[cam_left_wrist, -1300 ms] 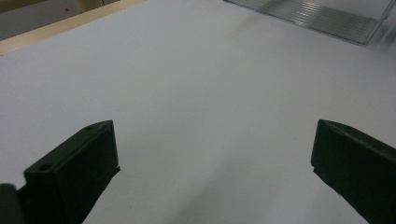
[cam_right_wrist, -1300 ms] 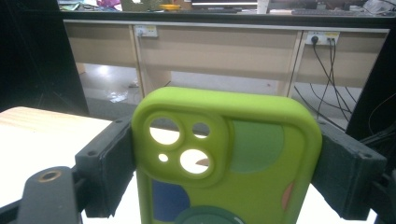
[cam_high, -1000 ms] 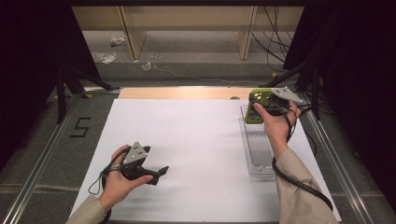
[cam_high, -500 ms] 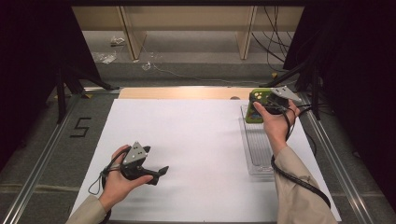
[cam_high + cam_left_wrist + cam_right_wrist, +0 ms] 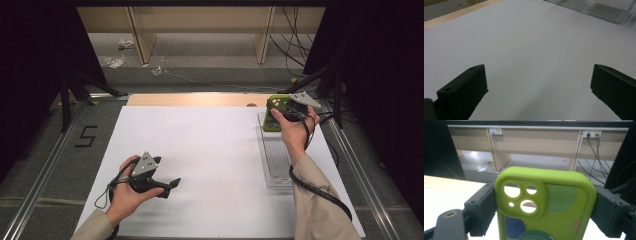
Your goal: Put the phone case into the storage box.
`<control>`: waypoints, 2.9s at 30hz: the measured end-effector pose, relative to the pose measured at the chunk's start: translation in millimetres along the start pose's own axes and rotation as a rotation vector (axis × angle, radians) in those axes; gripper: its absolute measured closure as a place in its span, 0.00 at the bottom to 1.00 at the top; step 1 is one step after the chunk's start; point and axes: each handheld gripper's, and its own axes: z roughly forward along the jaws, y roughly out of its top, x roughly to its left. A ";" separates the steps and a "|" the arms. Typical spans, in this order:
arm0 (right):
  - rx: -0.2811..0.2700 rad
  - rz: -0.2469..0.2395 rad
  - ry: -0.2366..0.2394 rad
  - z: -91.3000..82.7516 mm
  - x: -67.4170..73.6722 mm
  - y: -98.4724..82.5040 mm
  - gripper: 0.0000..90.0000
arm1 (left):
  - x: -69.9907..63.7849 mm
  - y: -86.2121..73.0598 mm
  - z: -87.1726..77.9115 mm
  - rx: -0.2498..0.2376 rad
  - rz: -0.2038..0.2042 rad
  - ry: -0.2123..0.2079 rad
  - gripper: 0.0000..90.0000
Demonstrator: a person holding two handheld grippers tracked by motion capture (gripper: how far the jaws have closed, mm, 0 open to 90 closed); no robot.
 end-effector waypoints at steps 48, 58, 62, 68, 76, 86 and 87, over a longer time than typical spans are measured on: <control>0.024 0.009 -0.024 20.9 -1.5 -2.6 0.19 | -0.3 0.1 0.2 -0.001 0.000 -0.005 0.00; 0.028 0.006 -0.029 23.4 -2.3 -3.5 0.19 | -0.3 0.0 0.2 -0.001 -0.001 -0.005 0.00; 0.032 0.004 -0.031 25.3 -1.9 -4.5 0.19 | -0.1 0.1 0.1 -0.001 -0.001 -0.005 0.00; 0.035 -0.001 -0.031 27.3 -1.1 -5.0 0.19 | -0.2 0.0 0.2 0.000 -0.001 -0.006 0.00; 0.041 -0.006 -0.032 29.6 -0.6 -6.5 0.19 | -0.4 0.1 0.3 -0.001 0.001 -0.007 0.00; 0.048 -0.012 -0.029 32.7 0.5 -7.3 0.19 | -0.4 0.0 0.4 -0.001 0.000 -0.008 0.00; 0.049 -0.012 -0.030 32.9 0.6 -7.5 0.19 | -0.4 0.0 0.4 0.000 0.001 -0.009 0.00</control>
